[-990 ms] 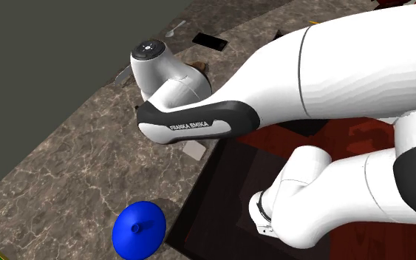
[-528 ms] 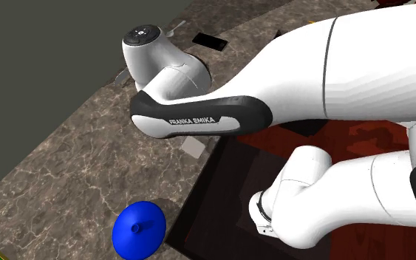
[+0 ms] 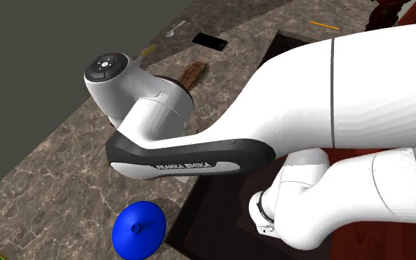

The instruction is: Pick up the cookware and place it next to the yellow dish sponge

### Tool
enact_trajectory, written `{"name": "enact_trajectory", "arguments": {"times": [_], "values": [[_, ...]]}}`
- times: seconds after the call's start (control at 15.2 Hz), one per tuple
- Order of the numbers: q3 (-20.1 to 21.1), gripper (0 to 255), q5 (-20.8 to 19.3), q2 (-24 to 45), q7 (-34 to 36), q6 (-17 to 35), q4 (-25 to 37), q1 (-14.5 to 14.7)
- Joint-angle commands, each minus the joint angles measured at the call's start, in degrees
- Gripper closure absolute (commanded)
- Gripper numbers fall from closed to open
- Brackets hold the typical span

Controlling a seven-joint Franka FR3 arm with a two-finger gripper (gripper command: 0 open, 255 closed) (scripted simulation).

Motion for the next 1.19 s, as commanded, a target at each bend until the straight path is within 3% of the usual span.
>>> {"name": "enact_trajectory", "arguments": {"times": [0.0, 0.59, 1.12], "values": [[2.47, 255, 0.73, 0.52, 3.51, 0.14, 0.4, 1.45], [11.88, 255, 1.82, 6.22, 17.11, -0.04, 6.38, 6.27], [19.42, 255, -1.02, 15.26, 29.98, -1.08, 16.04, 9.73]]}}
